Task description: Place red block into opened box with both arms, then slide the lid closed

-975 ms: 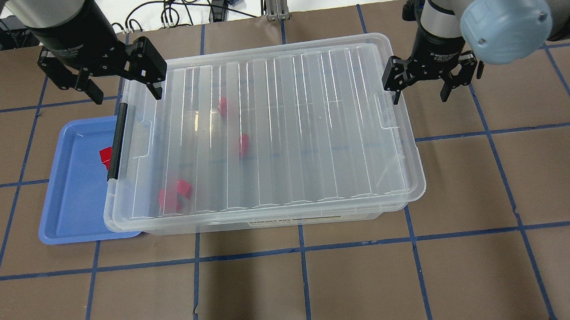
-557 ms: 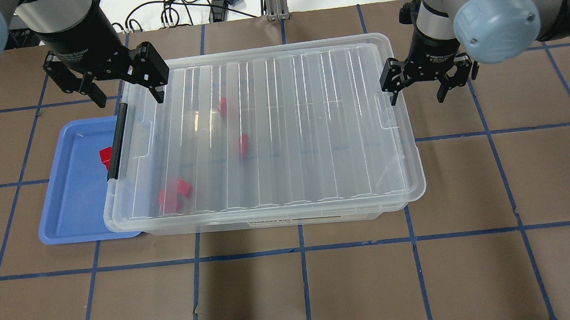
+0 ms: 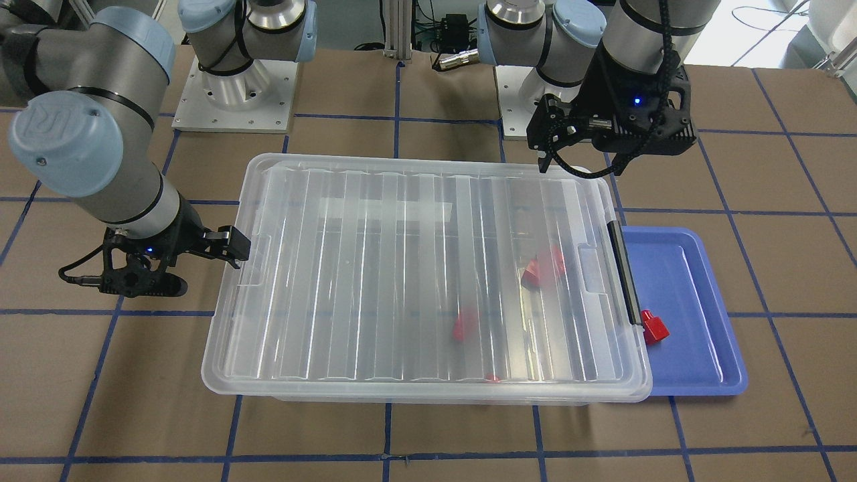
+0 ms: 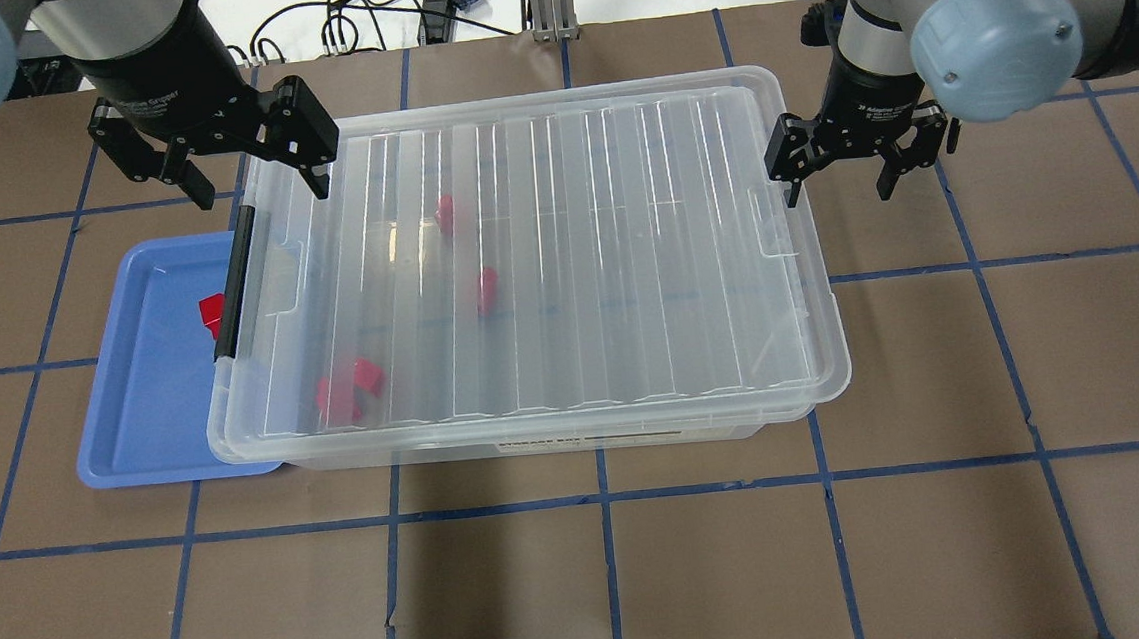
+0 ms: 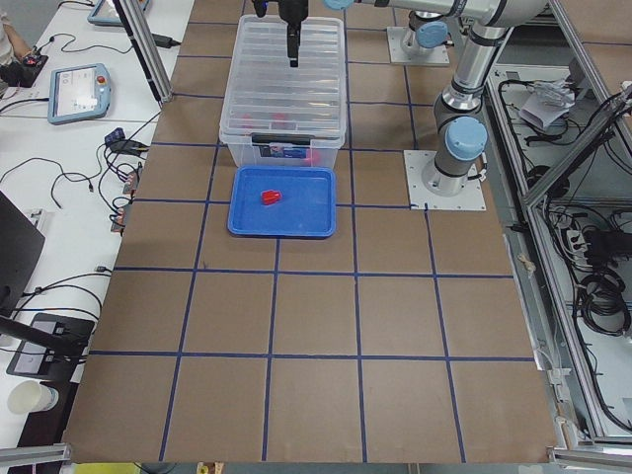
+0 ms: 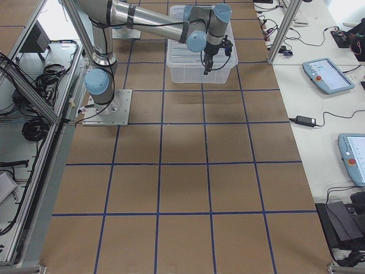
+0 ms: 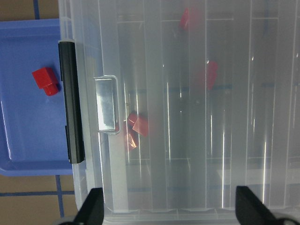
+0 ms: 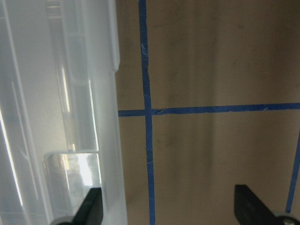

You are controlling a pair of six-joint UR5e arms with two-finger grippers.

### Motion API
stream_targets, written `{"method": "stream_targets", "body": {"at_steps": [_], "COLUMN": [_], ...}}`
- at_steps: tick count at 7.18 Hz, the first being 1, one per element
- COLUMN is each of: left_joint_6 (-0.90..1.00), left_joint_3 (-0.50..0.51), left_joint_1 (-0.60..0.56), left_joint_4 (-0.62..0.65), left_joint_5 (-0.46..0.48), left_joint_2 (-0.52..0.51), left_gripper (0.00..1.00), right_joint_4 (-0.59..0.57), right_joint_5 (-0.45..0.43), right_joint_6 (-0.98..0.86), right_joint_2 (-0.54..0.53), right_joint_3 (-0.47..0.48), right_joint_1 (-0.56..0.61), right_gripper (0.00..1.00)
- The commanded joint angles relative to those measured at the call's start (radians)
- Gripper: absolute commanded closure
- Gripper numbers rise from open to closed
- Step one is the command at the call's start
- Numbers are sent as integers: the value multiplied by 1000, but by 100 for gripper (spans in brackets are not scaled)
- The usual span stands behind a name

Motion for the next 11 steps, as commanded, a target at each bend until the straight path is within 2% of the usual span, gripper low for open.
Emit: {"method": "stream_targets", "body": {"at_steps": [1, 4, 5, 7, 8, 9, 10, 11], "left_joint_6": [-1, 28, 49, 287, 445, 532, 586, 664], "left_joint_3": [-8, -8, -8, -32, -68, -113, -147, -169], "left_joint_1": [-1, 34, 92, 248, 305, 372, 428, 457], "left_joint_4": [11, 11, 9, 28, 130, 197, 265, 354], "left_joint_5": [3, -3, -3, -3, -3, -17, -72, -77], "left_joint_2": [4, -11, -11, -63, -94, -121, -156, -198], "left_gripper": [0, 0, 0, 0, 0, 0, 0, 0], "right_joint_4": [-5, -9, -11, -8, -8, -11, -14, -17], "right_joint_5": [1, -1, -10, -16, -19, -19, -30, -48], "right_joint_6": [-14, -16, -23, -103, -106, -132, -178, -201], "right_joint_2": [10, 24, 24, 23, 23, 23, 23, 23], "right_joint_3": [1, -2, -2, -1, -2, -1, 2, 4], "right_joint_1": [-5, -9, -23, -84, -96, -98, -104, -126], "right_gripper": [0, 0, 0, 0, 0, 0, 0, 0]}}
